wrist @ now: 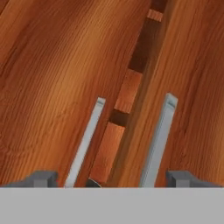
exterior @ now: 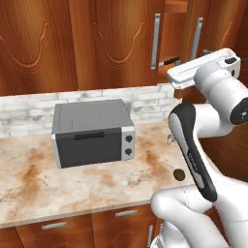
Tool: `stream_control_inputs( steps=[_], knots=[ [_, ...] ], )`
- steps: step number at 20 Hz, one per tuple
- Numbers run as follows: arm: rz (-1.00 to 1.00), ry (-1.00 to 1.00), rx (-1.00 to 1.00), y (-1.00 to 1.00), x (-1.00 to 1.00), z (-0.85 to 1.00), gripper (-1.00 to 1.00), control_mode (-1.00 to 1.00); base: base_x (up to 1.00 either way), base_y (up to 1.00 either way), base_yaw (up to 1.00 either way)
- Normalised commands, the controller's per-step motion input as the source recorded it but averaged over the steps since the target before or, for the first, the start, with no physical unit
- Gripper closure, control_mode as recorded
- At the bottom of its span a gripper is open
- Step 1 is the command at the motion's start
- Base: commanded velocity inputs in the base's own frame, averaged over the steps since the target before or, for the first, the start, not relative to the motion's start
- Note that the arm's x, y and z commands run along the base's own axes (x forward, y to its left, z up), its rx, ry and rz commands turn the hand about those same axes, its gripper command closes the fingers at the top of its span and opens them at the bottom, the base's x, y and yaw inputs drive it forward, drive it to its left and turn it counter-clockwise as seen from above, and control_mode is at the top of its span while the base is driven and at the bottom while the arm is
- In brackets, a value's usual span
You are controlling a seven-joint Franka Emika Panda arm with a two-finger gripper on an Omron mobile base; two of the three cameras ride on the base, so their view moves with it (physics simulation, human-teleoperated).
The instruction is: Pick the pan from the cabinet and place it on the stove. Then turn on the stove burner for the pan.
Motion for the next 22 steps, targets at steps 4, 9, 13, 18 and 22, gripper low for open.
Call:
stream_control_inputs(
  steps=[4,9,13,18,22],
  knots=[
    [-0.38,0.09,-0.25,0.55,0.01,-0.03,-1.00,-1.00,0.00,0.00,0.00],
    [-0.42,0.15,-0.27,0.31,0.27,-0.12,-1.00,-1.00,0.00,0.00,0.00],
    [-0.33,0.17,-0.22,0.08,0.52,-0.14,-1.00,-1.00,0.00,0.00,0.00],
    [-0.20,0.18,-0.16,-0.02,0.58,-0.11,-1.00,-1.00,0.00,0.00,0.00],
    [-0.16,0.18,-0.13,-0.08,0.56,-0.10,-1.00,-1.00,0.00,0.00,0.00]
  ],
)
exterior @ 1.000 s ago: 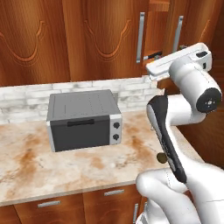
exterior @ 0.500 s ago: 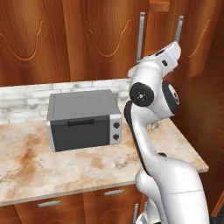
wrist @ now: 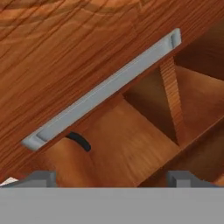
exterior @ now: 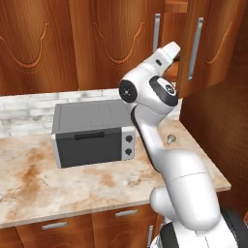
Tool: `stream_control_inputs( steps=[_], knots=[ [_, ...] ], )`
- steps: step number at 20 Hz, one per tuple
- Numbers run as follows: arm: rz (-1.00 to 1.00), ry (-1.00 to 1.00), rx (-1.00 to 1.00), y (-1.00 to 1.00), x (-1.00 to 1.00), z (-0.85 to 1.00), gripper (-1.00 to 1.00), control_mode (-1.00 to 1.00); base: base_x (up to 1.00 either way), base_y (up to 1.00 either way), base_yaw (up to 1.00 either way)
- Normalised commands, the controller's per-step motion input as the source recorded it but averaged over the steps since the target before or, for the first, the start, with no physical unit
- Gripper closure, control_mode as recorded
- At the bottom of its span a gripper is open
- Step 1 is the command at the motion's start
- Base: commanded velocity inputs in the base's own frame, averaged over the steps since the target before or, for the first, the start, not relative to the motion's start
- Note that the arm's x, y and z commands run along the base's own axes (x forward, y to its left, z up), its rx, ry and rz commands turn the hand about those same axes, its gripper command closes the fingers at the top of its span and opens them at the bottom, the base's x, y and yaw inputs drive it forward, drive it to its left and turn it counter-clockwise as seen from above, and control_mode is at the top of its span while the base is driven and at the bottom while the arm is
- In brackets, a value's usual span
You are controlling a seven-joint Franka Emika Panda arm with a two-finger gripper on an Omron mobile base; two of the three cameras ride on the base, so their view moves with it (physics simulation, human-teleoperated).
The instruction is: Pick the pan from the cabinet and place it on the stove. Then turn on the stove burner for the pan.
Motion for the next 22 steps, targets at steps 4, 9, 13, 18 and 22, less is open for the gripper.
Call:
stream_control_inputs(
  steps=[4,9,13,18,22],
  knots=[
    [-0.13,0.17,-0.08,-0.29,0.46,-0.01,-1.00,-1.00,0.00,0.00,0.00],
    [-0.09,0.19,-0.06,-0.34,0.43,-0.09,-1.00,-1.00,0.00,0.00,0.00],
    [-0.07,0.20,-0.05,-0.34,0.28,-0.12,-1.00,-1.00,0.00,0.00,0.00],
    [-0.08,0.13,-0.03,-0.45,-0.03,-0.06,-1.00,-1.00,0.00,0.00,0.00],
    [-0.13,0.01,-0.01,-0.43,-0.46,-0.05,-1.00,-1.00,0.00,0.00,0.00]
  ],
)
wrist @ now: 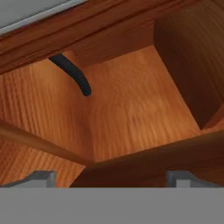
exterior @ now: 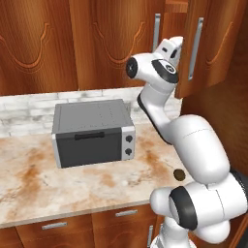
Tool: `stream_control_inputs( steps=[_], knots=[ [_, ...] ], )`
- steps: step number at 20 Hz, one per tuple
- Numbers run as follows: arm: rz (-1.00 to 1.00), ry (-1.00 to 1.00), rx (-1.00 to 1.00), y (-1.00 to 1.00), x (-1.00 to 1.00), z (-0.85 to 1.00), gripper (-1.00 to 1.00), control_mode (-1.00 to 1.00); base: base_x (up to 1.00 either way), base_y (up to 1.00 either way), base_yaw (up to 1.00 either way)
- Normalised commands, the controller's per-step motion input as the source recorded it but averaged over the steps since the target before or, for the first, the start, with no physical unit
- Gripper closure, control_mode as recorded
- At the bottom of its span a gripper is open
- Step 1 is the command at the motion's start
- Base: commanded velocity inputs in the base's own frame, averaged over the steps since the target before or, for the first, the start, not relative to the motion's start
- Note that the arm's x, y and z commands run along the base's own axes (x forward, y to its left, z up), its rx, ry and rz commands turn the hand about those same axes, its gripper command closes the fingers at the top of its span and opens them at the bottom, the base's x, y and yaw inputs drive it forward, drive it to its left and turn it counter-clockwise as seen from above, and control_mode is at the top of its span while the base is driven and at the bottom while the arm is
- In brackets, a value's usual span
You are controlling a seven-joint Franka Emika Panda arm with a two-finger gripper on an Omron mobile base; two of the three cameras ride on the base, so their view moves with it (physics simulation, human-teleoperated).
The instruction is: Pick the pan from the cabinet and place it on the stove. Then turn on the stove burner for the pan.
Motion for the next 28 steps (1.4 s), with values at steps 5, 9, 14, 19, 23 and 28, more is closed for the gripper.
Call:
stream_control_inputs(
  steps=[5,9,14,19,23,28],
  knots=[
    [-0.17,0.00,0.00,-0.52,-0.66,0.00,-1.00,-1.00,0.00,0.00,0.00],
    [-0.14,0.00,0.00,-0.67,-0.56,0.00,-1.00,-1.00,0.00,0.00,0.00],
    [-0.09,0.01,0.02,-0.93,-0.34,0.00,-1.00,-1.00,0.00,0.00,0.00],
    [-0.07,0.05,0.09,-1.00,-0.25,0.00,-1.00,-1.00,0.00,0.00,0.00],
    [-0.05,0.07,0.15,-0.98,-0.06,-0.08,-1.00,-1.00,0.00,0.00,0.00],
    [-0.02,0.00,0.09,-0.60,0.00,-0.09,-1.00,-1.00,0.00,0.00,0.00]
  ],
)
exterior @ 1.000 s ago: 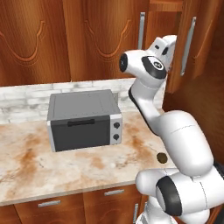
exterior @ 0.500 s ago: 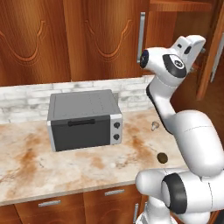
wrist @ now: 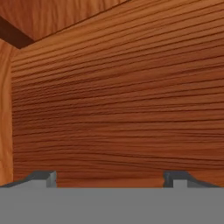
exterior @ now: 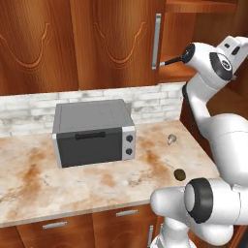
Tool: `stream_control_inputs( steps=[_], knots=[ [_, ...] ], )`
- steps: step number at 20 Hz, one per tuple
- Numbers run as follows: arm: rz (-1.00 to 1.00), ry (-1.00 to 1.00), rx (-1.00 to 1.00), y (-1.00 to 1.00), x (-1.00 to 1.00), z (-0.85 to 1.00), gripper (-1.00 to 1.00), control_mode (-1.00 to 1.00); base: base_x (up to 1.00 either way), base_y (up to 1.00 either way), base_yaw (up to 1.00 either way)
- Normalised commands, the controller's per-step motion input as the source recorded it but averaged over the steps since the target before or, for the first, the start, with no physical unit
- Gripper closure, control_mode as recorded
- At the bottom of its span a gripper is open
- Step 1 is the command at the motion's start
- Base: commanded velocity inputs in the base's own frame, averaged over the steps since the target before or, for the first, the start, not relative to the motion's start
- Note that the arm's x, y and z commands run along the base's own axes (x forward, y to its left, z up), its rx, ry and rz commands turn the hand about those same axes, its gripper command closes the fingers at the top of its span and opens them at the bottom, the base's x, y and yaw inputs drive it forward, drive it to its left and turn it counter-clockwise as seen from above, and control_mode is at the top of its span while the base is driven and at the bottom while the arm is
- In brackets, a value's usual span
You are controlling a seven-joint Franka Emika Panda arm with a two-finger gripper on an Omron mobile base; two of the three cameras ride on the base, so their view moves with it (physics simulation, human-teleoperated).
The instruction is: Pick the pan from the cabinet and place it on the stove. Then turn on the stove burner for the pan.
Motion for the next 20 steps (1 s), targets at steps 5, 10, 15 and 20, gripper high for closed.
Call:
stream_control_inputs(
  steps=[5,10,15,20],
  knots=[
    [-0.02,-0.01,0.01,0.01,-0.02,-0.07,-1.00,-1.00,0.00,0.00,0.00],
    [-0.02,-0.18,0.00,0.82,-0.17,-0.05,-1.00,-1.00,0.00,0.00,0.00],
    [0.02,-0.28,0.04,0.96,-0.17,0.00,-1.00,-1.00,0.00,0.00,0.00],
    [0.14,-0.21,0.15,0.68,-0.01,0.00,-1.00,-1.00,0.00,0.00,0.00]
  ],
)
